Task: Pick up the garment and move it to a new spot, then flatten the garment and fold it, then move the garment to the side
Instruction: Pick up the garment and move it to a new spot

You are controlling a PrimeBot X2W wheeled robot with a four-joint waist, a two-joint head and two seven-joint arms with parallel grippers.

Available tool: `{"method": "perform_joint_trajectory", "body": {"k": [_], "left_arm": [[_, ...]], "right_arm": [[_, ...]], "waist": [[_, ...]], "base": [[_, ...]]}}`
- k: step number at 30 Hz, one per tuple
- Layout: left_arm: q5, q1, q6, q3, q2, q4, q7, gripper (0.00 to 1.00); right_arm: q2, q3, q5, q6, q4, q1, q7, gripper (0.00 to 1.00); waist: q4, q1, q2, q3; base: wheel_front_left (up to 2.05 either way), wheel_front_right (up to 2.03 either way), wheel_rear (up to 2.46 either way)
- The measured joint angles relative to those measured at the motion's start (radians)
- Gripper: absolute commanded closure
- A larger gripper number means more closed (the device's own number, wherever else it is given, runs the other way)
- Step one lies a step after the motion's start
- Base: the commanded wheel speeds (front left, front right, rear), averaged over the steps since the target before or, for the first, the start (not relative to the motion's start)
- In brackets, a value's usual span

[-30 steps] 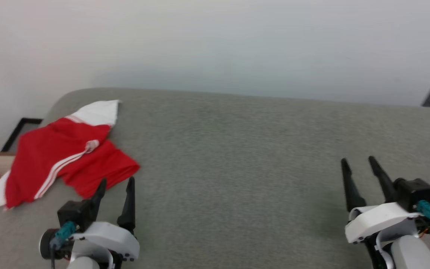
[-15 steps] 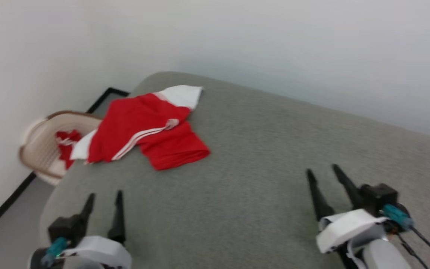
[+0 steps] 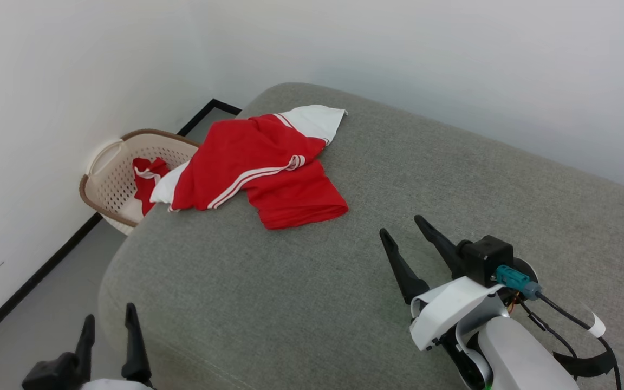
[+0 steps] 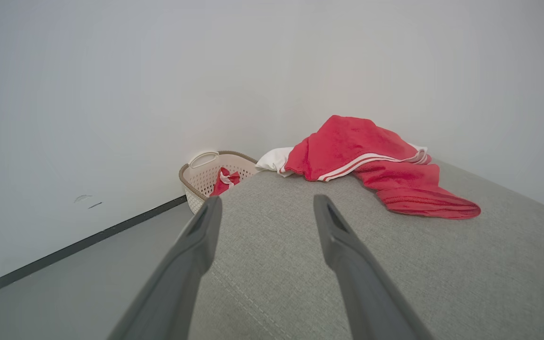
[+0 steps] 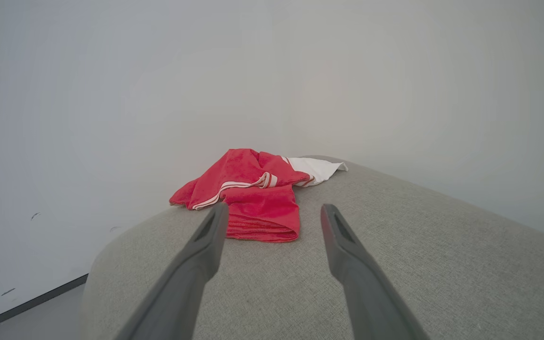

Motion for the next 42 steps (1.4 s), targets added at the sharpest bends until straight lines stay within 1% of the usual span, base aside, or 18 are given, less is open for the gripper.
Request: {"method": "perform_joint_trajectory", "body": {"k": [2,7,10,13,15,17,18,19,21,22,24,28,30,32,35,40,42], "left_arm": [[0.000,0.004,-0.001,0.004,-0.003,-0.002,0.000,0.00],[0.015,-0.034,-0.030,-0.033,0.001,0.040,0.000,0.00],[0.049,-0.115,-0.053,-0.094,0.041,0.098,0.000,0.00],[0.070,-0.232,-0.069,-0.178,0.073,0.178,0.023,0.00],[0.058,-0.319,-0.074,-0.213,0.097,0.226,0.036,0.00],[0.049,-0.409,-0.075,-0.241,0.139,0.277,0.044,0.00],[0.021,-0.456,-0.075,-0.259,0.155,0.302,0.053,0.00],[-0.045,-0.545,-0.076,-0.300,0.187,0.356,0.073,0.00],[-0.106,-0.626,-0.077,-0.360,0.224,0.416,0.118,0.00],[-0.154,-0.659,-0.077,-0.379,0.241,0.443,0.141,0.00],[-0.249,-0.718,-0.077,-0.418,0.280,0.503,0.205,0.00],[-0.377,-0.797,-0.077,-0.508,0.385,0.586,0.325,0.00],[-0.439,-0.814,-0.077,-0.539,0.425,0.621,0.380,0.00],[-0.487,-0.832,-0.077,-0.579,0.466,0.646,0.452,0.00],[-0.543,-0.849,-0.078,-0.632,0.516,0.668,0.533,0.00],[-0.621,-0.892,-0.078,-0.666,0.598,0.717,0.615,0.00],[-0.645,-0.899,-0.078,-0.678,0.613,0.745,0.653,0.00]], "right_arm": [[-0.002,0.010,0.006,0.000,0.003,0.000,0.000,0.00],[-0.010,-0.003,0.010,0.000,-0.002,0.009,0.000,0.00],[-0.017,-0.033,0.003,0.000,-0.015,0.035,0.000,0.00],[-0.025,-0.082,-0.013,0.000,-0.039,0.070,0.000,0.00],[-0.028,-0.090,-0.034,0.000,-0.053,0.077,0.000,0.00],[-0.028,-0.092,-0.051,0.000,-0.068,0.072,0.000,0.00],[-0.030,-0.092,-0.059,0.000,-0.074,0.065,0.000,0.00],[-0.030,-0.094,-0.068,0.000,-0.087,0.046,0.000,0.00],[-0.033,-0.100,-0.077,0.000,-0.100,0.023,0.000,0.00],[-0.034,-0.102,-0.080,0.000,-0.107,0.015,0.000,0.00],[-0.030,-0.106,-0.085,0.000,-0.117,0.006,0.000,0.00],[-0.021,-0.109,-0.087,0.000,-0.132,0.003,0.000,0.00],[-0.018,-0.109,-0.089,0.000,-0.137,0.001,0.000,0.00],[-0.015,-0.111,-0.091,0.000,-0.144,-0.002,0.000,0.00],[-0.012,-0.112,-0.093,0.000,-0.153,-0.009,0.000,0.00],[-0.011,-0.106,-0.104,0.000,-0.178,-0.026,0.000,0.00],[-0.010,-0.107,-0.113,0.000,-0.189,-0.037,0.000,0.00]], "waist": [[-0.001,0.0000,0.0000,0.001],[-0.011,0.0000,0.0000,0.001],[-0.021,0.0000,0.0000,0.003],[-0.031,0.0000,0.0000,0.010],[-0.041,0.0000,0.0000,0.016],[-0.057,0.0000,0.0000,0.023],[-0.066,0.0000,0.0000,0.028],[-0.087,0.0000,0.0000,0.042],[-0.109,0.0000,0.0000,0.060],[-0.121,0.0000,0.0000,0.070],[-0.153,0.0000,0.0000,0.091],[-0.231,0.0000,0.0000,0.134],[-0.273,0.0000,0.0000,0.155],[-0.313,0.0000,0.0000,0.174],[-0.369,0.0000,0.0000,0.203],[-0.444,0.0000,0.0000,0.265],[-0.467,0.0000,0.0000,0.295]], "base": [[0.00,0.00,0.00],[0.00,0.00,0.00],[0.00,0.00,0.00],[0.00,0.00,0.00],[0.00,0.00,0.00],[0.00,0.00,0.00],[0.00,0.00,0.00],[0.00,0.00,0.00],[0.00,0.00,0.00],[0.00,0.00,0.00],[0.00,0.00,0.00],[0.00,0.00,0.00],[0.00,0.00,0.00],[0.00,0.00,0.00],[0.00,0.00,0.00],[0.00,0.00,0.00],[0.00,0.00,0.00]]}}
